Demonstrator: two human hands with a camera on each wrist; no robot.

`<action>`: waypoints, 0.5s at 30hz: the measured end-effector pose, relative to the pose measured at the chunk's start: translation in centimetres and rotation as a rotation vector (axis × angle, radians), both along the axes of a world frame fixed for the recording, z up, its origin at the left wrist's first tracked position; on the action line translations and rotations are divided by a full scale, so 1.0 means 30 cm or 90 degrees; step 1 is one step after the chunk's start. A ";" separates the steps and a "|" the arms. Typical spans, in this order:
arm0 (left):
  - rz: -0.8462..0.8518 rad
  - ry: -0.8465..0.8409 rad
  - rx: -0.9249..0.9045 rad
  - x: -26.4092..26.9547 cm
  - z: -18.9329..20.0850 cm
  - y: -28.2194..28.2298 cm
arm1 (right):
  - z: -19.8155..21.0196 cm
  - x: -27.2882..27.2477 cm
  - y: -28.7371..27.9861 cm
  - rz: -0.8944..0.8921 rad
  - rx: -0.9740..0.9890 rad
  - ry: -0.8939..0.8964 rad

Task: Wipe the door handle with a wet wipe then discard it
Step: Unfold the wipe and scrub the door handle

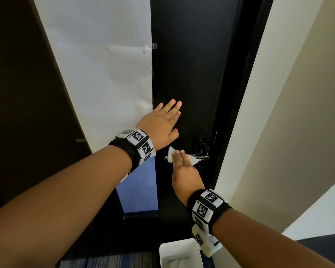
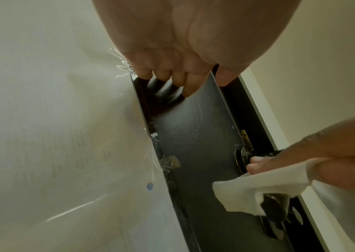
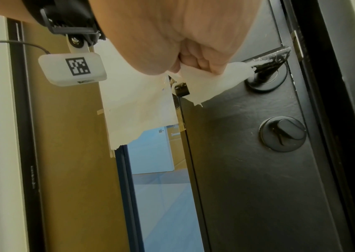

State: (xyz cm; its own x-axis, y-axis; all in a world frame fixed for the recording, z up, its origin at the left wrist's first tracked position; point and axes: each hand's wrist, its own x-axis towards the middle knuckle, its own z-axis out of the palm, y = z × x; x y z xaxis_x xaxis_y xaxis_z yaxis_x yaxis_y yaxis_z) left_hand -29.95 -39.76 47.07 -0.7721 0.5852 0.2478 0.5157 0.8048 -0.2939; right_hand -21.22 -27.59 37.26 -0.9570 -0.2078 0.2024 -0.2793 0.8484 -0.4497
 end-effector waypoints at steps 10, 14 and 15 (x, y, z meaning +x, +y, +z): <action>0.002 0.001 0.000 0.000 -0.001 0.001 | -0.001 0.002 -0.020 0.009 -0.004 0.005; 0.002 0.005 -0.002 0.003 -0.002 0.003 | 0.001 0.001 -0.028 0.019 0.001 0.001; 0.003 0.006 -0.003 0.003 -0.002 0.003 | 0.001 0.001 -0.032 0.025 0.002 0.000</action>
